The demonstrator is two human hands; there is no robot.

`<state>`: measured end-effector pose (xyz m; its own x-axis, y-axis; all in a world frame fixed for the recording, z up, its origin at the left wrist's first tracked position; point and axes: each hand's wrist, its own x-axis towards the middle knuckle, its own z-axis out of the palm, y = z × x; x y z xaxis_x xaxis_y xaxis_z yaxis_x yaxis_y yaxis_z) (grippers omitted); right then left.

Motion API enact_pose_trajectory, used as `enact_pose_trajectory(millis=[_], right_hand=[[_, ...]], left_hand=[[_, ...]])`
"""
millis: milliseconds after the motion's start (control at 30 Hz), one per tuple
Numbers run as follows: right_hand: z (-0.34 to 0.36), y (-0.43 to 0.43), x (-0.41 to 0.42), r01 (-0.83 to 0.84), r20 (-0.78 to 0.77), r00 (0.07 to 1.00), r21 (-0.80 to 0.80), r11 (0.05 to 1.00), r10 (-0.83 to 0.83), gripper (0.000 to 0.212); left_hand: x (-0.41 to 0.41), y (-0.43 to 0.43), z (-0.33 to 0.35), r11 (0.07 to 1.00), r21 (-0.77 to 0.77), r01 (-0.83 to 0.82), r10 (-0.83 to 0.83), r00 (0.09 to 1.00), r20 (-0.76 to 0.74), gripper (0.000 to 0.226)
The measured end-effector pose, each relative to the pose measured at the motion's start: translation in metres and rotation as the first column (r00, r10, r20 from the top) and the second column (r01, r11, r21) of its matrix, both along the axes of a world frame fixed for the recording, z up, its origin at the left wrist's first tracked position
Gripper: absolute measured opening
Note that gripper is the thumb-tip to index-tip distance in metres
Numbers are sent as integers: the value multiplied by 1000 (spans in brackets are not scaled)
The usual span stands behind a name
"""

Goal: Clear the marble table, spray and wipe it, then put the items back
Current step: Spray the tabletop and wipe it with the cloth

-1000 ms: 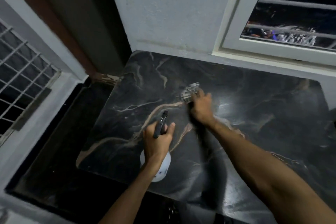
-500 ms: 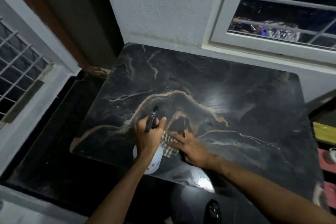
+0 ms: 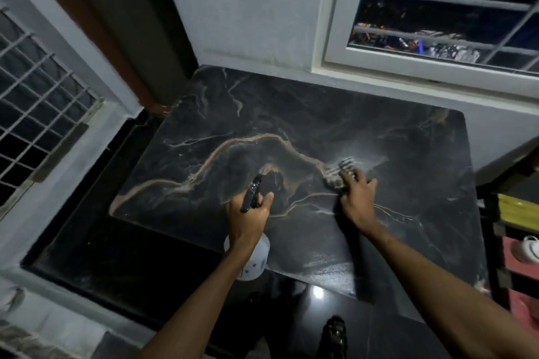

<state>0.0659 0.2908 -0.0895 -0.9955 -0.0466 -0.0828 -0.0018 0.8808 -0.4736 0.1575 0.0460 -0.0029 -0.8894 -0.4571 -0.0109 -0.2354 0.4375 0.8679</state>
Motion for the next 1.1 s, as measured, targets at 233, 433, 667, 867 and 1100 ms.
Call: enact_pose_trajectory(millis=[233,433,667,867,1100], right_hand=[[-2,-83,-72,-239,-70,968,45,970,242,63],[5,-180,-142,-139,-41,989,125,982,145,56],[5,-318,34,-815,-17,577,50,578,816,69],[8,-288,115,-955,-23,290,51,291,957,74],[14,-116,49,-330,-88,940,-9,944,328,80]], left_hand=[[-21,-52,-7,993,22,-117,117,993,5,47],[-24,-122,-14,983,25,-183,183,983,-23,50],[14,-183,6,941,-89,-327,322,945,-65,26],[65,-180,12,918,-83,-388,388,922,-19,27],[92,-115,0,939,-17,-343,343,939,36,31]])
